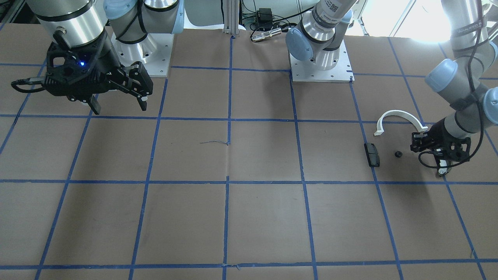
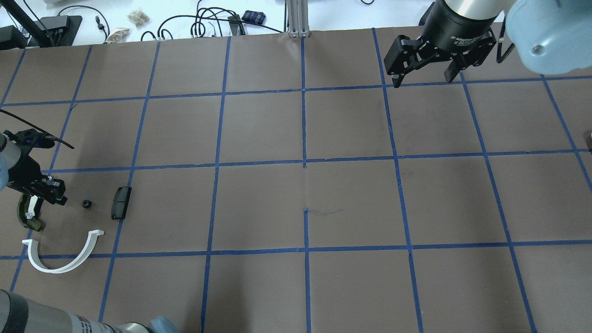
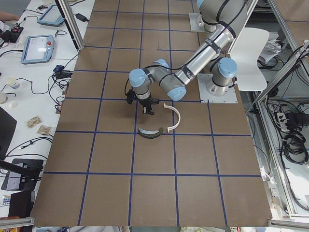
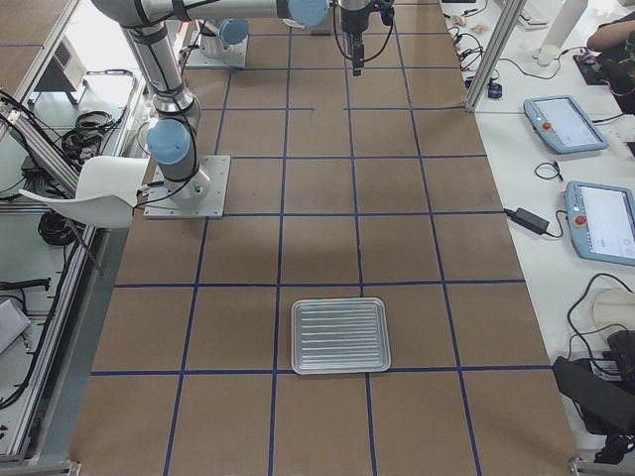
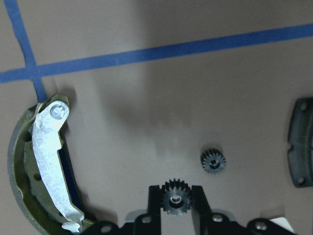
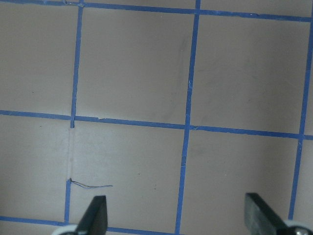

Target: Place bearing gear from tray to pile

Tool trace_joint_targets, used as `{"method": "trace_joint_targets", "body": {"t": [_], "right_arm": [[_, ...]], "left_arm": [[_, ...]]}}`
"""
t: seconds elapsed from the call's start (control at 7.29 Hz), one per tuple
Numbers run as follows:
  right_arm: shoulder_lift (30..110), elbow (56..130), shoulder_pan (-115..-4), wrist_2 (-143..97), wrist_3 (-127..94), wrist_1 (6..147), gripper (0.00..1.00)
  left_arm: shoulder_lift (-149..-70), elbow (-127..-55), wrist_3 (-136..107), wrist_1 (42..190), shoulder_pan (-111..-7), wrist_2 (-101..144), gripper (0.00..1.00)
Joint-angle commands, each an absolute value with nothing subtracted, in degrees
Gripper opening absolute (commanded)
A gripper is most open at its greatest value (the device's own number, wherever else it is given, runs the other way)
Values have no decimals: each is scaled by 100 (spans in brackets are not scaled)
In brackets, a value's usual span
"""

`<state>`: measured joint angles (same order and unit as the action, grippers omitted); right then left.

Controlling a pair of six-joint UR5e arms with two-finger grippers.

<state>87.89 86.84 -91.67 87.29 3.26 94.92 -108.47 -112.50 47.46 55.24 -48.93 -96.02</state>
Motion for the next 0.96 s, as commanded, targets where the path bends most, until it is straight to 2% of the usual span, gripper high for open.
{"method": "trace_joint_targets", "body": {"t": [0.0,0.69,0.82], "right_arm": [[8789,8684,-9167,8728,325,9492,100],[8789,8684,-9167,8719,325,9492,100],[8789,8684,-9167,8727,334,9492,100]], "left_arm": [[-10776,-11364,4685,5440,-5035,-9448,0],[-10942,-11337,4746,5282,-5027,-9448,0],[-10934,-11329,4737,5265,-5036,-9448,12]]}}
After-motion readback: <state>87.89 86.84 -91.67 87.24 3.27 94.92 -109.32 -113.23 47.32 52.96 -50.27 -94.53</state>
